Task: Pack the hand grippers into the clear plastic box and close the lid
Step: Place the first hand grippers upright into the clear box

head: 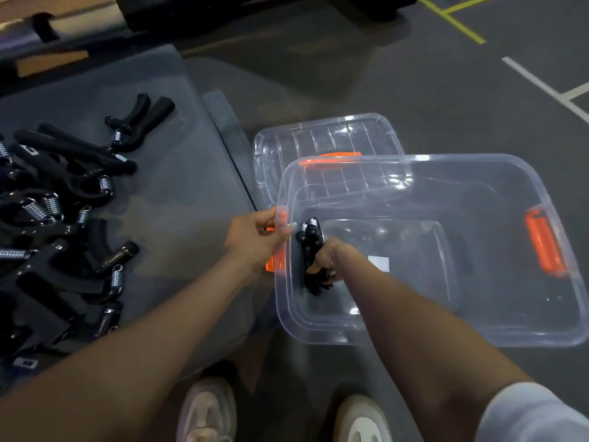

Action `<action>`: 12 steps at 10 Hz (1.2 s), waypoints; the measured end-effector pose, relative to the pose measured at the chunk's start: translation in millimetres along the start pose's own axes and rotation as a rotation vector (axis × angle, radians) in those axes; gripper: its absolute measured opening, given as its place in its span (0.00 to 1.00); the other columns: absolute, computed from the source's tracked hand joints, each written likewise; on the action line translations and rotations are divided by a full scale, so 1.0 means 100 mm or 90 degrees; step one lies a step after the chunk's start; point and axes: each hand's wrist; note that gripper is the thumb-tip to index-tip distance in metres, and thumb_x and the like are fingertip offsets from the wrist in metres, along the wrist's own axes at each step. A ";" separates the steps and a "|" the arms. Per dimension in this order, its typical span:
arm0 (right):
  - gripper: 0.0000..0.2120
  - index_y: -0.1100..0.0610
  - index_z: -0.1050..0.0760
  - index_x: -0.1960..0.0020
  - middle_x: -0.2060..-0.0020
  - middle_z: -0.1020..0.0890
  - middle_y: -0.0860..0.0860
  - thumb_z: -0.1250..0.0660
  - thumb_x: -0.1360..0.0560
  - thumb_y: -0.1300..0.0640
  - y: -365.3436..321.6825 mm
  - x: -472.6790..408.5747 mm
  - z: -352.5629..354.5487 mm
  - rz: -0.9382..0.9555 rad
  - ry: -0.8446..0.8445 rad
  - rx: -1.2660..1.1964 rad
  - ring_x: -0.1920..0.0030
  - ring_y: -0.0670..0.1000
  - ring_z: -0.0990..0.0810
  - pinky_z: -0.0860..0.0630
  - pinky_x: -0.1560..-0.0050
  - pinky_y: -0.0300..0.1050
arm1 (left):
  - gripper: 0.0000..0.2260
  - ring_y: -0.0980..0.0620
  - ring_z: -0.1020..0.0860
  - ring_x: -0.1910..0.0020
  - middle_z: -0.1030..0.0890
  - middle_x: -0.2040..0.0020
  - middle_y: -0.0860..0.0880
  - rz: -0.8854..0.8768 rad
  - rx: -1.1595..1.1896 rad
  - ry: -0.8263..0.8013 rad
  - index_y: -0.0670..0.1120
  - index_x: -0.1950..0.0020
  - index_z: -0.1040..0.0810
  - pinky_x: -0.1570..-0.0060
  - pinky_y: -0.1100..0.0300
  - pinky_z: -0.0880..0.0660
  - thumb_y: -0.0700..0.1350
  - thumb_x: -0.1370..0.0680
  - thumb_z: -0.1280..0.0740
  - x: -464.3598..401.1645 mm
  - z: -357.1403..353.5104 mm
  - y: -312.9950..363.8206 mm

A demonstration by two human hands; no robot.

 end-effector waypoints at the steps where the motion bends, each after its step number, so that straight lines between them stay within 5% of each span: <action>1: 0.06 0.61 0.29 0.55 0.51 0.26 0.58 0.33 0.25 0.60 0.01 0.11 -0.02 0.058 0.041 0.020 0.51 0.55 0.28 0.26 0.38 0.49 | 0.19 0.66 0.24 0.71 0.20 0.65 0.58 0.020 0.046 0.012 0.40 0.37 0.24 0.67 0.73 0.23 0.34 0.28 0.30 0.03 0.00 -0.02; 2: 0.16 0.53 0.38 0.67 0.63 0.30 0.52 0.37 0.24 0.63 0.04 0.10 -0.03 0.131 0.108 0.010 0.53 0.53 0.29 0.27 0.38 0.51 | 0.20 0.55 0.24 0.61 0.22 0.62 0.53 0.030 0.070 0.015 0.39 0.36 0.25 0.56 0.62 0.21 0.34 0.28 0.30 0.02 0.01 -0.04; 3: 0.17 0.54 0.39 0.67 0.68 0.33 0.50 0.40 0.24 0.67 0.08 0.09 0.00 0.121 0.120 -0.016 0.63 0.51 0.30 0.26 0.39 0.51 | 0.19 0.54 0.25 0.61 0.22 0.61 0.52 0.033 0.087 0.013 0.39 0.37 0.24 0.53 0.57 0.21 0.34 0.28 0.30 0.03 0.02 -0.06; 4: 0.15 0.60 0.35 0.66 0.76 0.26 0.56 0.44 0.21 0.67 0.13 0.08 -0.02 0.066 0.039 0.018 0.69 0.52 0.28 0.23 0.51 0.48 | 0.20 0.57 0.25 0.63 0.22 0.62 0.53 0.014 0.069 0.022 0.41 0.37 0.24 0.59 0.63 0.21 0.34 0.28 0.30 0.02 0.03 -0.10; 6: 0.15 0.58 0.36 0.67 0.73 0.30 0.53 0.38 0.23 0.66 0.09 0.12 -0.05 0.084 0.068 0.064 0.82 0.47 0.27 0.22 0.70 0.37 | 0.20 0.54 0.25 0.62 0.22 0.61 0.51 0.031 0.075 0.011 0.39 0.36 0.26 0.51 0.52 0.22 0.33 0.27 0.31 -0.02 0.03 -0.08; 8: 0.14 0.56 0.35 0.66 0.67 0.33 0.51 0.35 0.26 0.66 0.06 0.21 -0.08 0.149 0.094 0.173 0.59 0.55 0.29 0.28 0.35 0.56 | 0.20 0.50 0.24 0.56 0.21 0.57 0.47 0.036 0.069 0.007 0.39 0.35 0.26 0.49 0.51 0.22 0.34 0.27 0.31 -0.03 0.04 -0.09; 9: 0.12 0.62 0.26 0.42 0.54 0.23 0.58 0.36 0.25 0.65 0.08 0.23 -0.09 0.163 0.082 0.162 0.49 0.55 0.28 0.28 0.36 0.55 | 0.20 0.50 0.25 0.55 0.21 0.54 0.45 0.026 0.057 0.007 0.39 0.35 0.26 0.48 0.50 0.22 0.35 0.27 0.31 -0.03 0.03 -0.08; 10: 0.20 0.66 0.31 0.33 0.36 0.26 0.62 0.36 0.25 0.64 0.07 0.29 -0.11 0.168 0.097 0.185 0.37 0.60 0.25 0.29 0.37 0.54 | 0.18 0.54 0.25 0.61 0.22 0.59 0.50 -0.002 0.018 0.002 0.41 0.36 0.25 0.49 0.53 0.22 0.36 0.26 0.32 -0.05 0.02 -0.07; 11: 0.21 0.65 0.31 0.32 0.34 0.26 0.61 0.37 0.24 0.64 0.07 0.29 -0.10 0.170 0.113 0.170 0.33 0.61 0.28 0.29 0.36 0.51 | 0.15 0.59 0.25 0.64 0.20 0.54 0.49 -0.046 -0.076 -0.010 0.45 0.36 0.25 0.59 0.71 0.24 0.40 0.23 0.34 -0.07 0.02 -0.06; 12: 0.19 0.64 0.31 0.32 0.34 0.25 0.60 0.39 0.23 0.64 0.04 0.38 -0.06 0.192 0.232 0.128 0.34 0.59 0.27 0.30 0.35 0.46 | 0.15 0.54 0.22 0.58 0.20 0.52 0.48 -0.030 -0.106 0.003 0.45 0.35 0.26 0.54 0.67 0.24 0.43 0.22 0.36 -0.08 0.02 -0.03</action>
Point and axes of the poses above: each hand's wrist, its own x-axis away from the middle knuckle, its own z-axis out of the back of the hand, y = z × x
